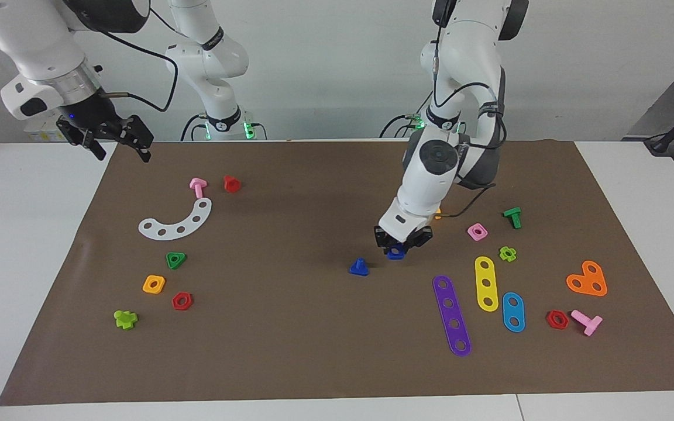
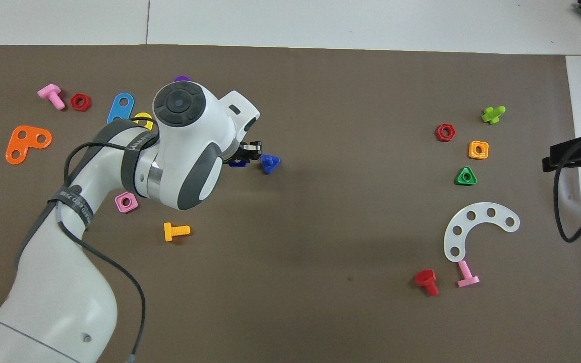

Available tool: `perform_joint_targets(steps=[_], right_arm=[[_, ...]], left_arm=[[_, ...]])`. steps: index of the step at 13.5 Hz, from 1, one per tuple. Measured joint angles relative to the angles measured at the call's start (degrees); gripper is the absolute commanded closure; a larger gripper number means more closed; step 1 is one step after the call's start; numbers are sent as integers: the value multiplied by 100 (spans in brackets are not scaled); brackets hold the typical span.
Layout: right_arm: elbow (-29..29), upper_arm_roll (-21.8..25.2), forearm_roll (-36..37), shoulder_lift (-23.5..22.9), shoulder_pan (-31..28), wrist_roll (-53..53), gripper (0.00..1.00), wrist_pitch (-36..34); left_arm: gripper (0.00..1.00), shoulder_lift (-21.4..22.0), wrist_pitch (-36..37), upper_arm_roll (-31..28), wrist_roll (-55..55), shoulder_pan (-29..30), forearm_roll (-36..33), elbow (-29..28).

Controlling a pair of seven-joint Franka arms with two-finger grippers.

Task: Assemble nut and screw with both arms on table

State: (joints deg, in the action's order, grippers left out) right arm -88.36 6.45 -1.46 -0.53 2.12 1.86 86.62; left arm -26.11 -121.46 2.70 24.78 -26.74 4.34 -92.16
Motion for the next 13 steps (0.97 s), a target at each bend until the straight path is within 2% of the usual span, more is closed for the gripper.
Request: perform_joint_targets(steps=[4, 11, 12, 13], right_arm=[[-148, -1, 49, 86, 112, 156, 0, 1], [-224, -4, 275, 144, 418, 319, 0, 195], [-225, -7, 275, 144, 463, 437, 0, 217], [-225, -7, 275, 144, 476, 484, 0, 220]], left_arm=[[85, -528, 10, -2, 413, -316, 140, 670], [85, -740, 123, -30, 469, -359, 140, 762], [84, -741, 136, -32, 469, -359, 140, 766], [78, -744, 137, -32, 470, -370, 140, 767]])
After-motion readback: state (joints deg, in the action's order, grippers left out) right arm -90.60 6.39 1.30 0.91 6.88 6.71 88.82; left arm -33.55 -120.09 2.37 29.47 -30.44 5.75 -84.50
